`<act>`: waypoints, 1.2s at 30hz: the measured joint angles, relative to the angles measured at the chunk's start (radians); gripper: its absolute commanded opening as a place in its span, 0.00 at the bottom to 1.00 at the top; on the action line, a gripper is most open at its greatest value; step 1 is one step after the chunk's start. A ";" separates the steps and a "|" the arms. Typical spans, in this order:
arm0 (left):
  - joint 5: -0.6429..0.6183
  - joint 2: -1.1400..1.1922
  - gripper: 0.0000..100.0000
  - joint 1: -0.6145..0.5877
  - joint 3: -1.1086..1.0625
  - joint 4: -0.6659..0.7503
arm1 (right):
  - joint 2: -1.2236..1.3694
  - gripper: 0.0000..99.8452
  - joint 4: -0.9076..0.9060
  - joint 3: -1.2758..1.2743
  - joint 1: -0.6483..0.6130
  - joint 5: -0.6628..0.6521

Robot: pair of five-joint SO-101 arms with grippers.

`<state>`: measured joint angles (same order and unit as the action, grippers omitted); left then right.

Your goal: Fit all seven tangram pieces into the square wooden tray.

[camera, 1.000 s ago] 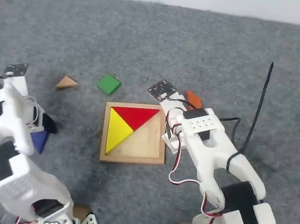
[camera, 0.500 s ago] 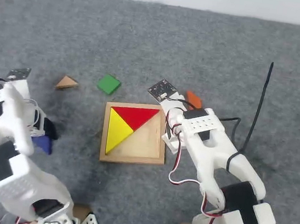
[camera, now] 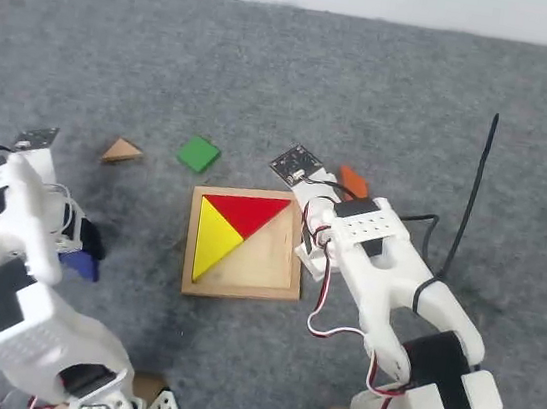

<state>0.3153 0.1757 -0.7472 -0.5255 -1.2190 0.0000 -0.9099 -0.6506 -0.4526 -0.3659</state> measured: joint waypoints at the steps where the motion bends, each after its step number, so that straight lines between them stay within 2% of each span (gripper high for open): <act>1: 0.000 0.000 0.20 0.000 0.000 0.000 | 0.000 0.16 0.000 0.000 0.000 0.000; 16: -0.002 -0.014 0.16 0.015 -0.035 -0.002 | 0.000 0.16 0.000 0.000 0.000 0.000; 20: -0.031 -0.015 0.13 0.021 -0.035 -0.002 | 0.000 0.16 0.000 0.000 0.000 0.000; 28: -0.098 -0.017 0.12 0.064 -0.035 -0.011 | 0.000 0.16 0.000 0.000 0.000 0.000; 36: -0.109 -0.017 0.13 0.064 -0.035 -0.011 | 0.000 0.16 0.000 0.000 0.000 0.000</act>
<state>0.2064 0.1588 -0.6828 -0.5608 -1.2298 0.0000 -0.9099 -0.6506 -0.4526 -0.3659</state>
